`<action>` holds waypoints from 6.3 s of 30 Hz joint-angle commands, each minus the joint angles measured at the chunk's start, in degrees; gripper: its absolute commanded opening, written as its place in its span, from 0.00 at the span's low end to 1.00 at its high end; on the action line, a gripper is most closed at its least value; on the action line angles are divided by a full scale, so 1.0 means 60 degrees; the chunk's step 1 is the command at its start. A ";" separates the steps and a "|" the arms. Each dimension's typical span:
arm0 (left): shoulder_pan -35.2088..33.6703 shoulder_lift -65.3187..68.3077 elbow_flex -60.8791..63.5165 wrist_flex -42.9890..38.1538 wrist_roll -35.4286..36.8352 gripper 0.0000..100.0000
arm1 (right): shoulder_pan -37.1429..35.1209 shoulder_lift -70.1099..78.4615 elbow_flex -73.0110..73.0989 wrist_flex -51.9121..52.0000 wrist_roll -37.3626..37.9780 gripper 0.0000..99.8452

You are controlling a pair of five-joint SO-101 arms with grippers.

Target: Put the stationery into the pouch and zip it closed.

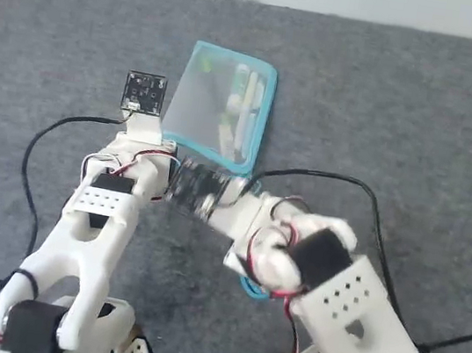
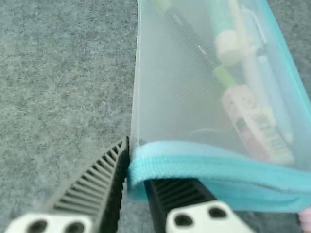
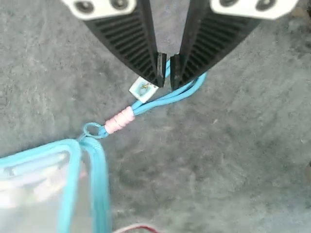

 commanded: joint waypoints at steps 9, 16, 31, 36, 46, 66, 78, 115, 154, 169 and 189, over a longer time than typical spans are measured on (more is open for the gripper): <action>0.0059 -0.0176 -0.0271 -0.0147 -0.0029 0.01 | 0.1604 0.3524 -0.0132 -0.2425 -0.3077 0.17; 0.0117 -0.0176 -0.0271 -0.0147 -0.0015 0.01 | 0.1414 0.4842 -0.0132 -0.3744 -0.3766 0.19; 0.0117 -0.0176 -0.0286 -0.0147 -0.0015 0.01 | 0.1179 0.6571 -0.0132 -0.5575 -0.4410 0.19; 0.0117 -0.0176 -0.0271 -0.0161 -0.0044 0.01 | 0.1223 0.6615 -0.0059 -0.5473 -0.4366 0.19; 0.0117 -0.0176 -0.0256 -0.0161 -0.0044 0.01 | 0.1619 0.8168 -0.0777 -0.5531 -0.4396 0.19; 0.0308 -0.0103 -0.0286 -0.0220 -0.0088 0.01 | 0.1604 0.2835 0.0308 -0.3348 -0.2315 0.01; 0.0806 -0.0103 -0.0271 -0.0161 -0.0015 0.01 | -0.0740 -0.1824 0.1070 -0.1766 -0.1861 0.01; 0.0850 -0.0176 -0.0286 0.0059 0.0498 0.01 | 0.1736 -0.0901 0.0190 0.0696 -0.1099 0.19; 0.0440 -0.0190 -0.0315 0.0059 0.0850 0.01 | 0.1560 0.3905 0.0454 -0.5795 -0.2813 0.00; 0.0733 -0.0176 -0.0359 0.0205 0.0645 0.01 | -0.1487 -0.0066 -0.0103 -0.3524 -0.1729 0.01; 0.0718 -0.0103 -0.0432 0.0249 0.0601 0.01 | -0.4623 -0.1648 0.0425 -0.0505 0.0410 0.38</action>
